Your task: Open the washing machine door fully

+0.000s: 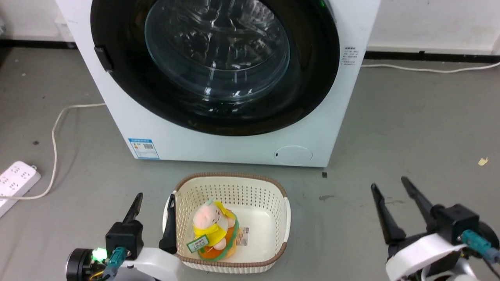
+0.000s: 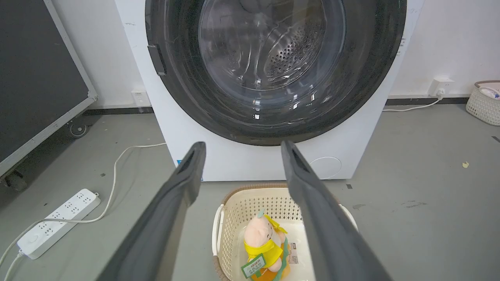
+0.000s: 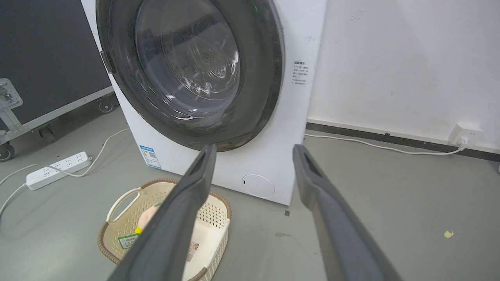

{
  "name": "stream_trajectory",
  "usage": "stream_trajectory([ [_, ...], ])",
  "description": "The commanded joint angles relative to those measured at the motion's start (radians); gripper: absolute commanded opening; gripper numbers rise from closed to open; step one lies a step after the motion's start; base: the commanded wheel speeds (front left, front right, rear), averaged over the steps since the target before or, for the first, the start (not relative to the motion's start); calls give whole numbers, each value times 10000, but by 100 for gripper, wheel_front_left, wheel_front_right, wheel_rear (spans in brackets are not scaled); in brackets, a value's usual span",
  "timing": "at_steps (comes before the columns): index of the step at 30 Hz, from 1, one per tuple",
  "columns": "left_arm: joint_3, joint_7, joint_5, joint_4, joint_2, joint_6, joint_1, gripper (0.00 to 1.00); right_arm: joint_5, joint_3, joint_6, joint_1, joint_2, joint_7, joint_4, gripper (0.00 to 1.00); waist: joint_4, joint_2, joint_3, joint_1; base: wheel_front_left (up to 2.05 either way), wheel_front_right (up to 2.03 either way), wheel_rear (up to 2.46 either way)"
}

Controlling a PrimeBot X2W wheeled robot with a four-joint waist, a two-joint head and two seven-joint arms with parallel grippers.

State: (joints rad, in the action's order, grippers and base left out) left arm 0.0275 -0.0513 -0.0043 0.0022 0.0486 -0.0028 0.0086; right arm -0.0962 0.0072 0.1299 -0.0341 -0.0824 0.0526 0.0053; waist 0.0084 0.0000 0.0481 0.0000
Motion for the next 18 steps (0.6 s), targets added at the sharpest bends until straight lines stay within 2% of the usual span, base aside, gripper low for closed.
stream_trajectory([
  [1,64,-112,-84,-65,4,29,-210,100,-179,25,2,-234,-125,100,-20,100,20,0,93,0,0,0,0],
  [18,497,-467,-230,-267,6,149,-811,100,-2449,-161,3,-2480,-726,-155,441,100,305,0,1189,0,0,0,0],
])
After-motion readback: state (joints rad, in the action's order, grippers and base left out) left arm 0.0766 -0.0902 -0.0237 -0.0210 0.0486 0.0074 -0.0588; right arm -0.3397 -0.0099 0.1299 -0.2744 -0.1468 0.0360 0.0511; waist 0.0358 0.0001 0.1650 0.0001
